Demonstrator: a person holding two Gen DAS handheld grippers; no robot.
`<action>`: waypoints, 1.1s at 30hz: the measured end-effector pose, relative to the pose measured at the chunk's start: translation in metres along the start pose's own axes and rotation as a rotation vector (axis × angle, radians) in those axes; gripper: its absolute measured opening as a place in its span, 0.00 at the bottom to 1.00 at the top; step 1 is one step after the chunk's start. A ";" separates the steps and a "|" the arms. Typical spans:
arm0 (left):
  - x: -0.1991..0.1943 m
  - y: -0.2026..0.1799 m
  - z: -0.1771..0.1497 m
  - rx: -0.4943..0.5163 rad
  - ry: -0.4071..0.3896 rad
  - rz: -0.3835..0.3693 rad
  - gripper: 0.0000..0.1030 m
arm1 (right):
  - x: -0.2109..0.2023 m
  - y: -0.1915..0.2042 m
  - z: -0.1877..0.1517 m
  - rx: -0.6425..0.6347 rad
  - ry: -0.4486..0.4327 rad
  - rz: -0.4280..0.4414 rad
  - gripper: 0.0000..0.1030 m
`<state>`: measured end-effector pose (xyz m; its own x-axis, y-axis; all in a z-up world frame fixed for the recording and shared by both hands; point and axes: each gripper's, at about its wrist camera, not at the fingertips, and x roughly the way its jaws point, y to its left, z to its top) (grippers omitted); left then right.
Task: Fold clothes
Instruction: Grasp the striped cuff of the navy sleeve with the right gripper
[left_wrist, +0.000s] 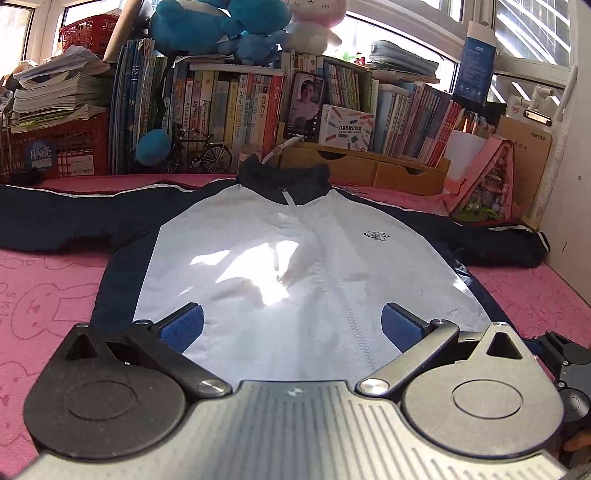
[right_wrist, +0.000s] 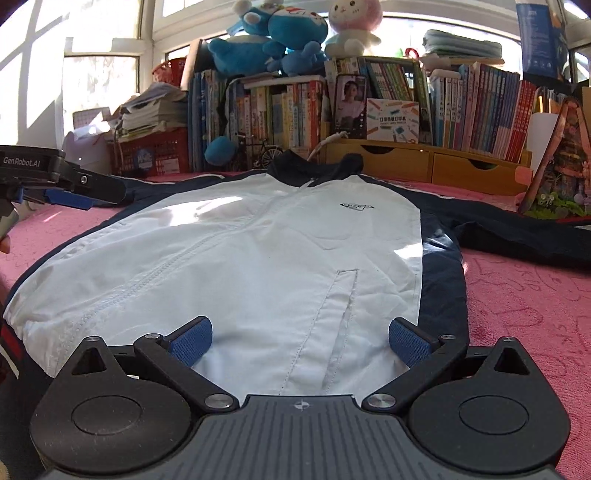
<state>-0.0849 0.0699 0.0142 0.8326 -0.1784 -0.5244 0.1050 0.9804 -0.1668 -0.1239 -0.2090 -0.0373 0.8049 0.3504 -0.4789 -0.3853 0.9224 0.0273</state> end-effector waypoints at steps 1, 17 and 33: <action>0.006 -0.002 0.003 -0.003 0.006 0.001 1.00 | -0.002 -0.004 -0.002 -0.002 -0.004 -0.002 1.00; 0.121 -0.098 0.039 0.119 0.131 -0.015 1.00 | -0.035 -0.206 0.017 0.537 -0.207 -0.322 1.00; 0.197 -0.163 0.026 0.228 0.172 -0.034 1.00 | 0.013 -0.368 0.027 0.840 -0.258 -0.636 1.00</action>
<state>0.0761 -0.1226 -0.0398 0.7241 -0.2044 -0.6587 0.2674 0.9636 -0.0051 0.0401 -0.5394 -0.0297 0.8565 -0.2978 -0.4215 0.4890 0.7294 0.4784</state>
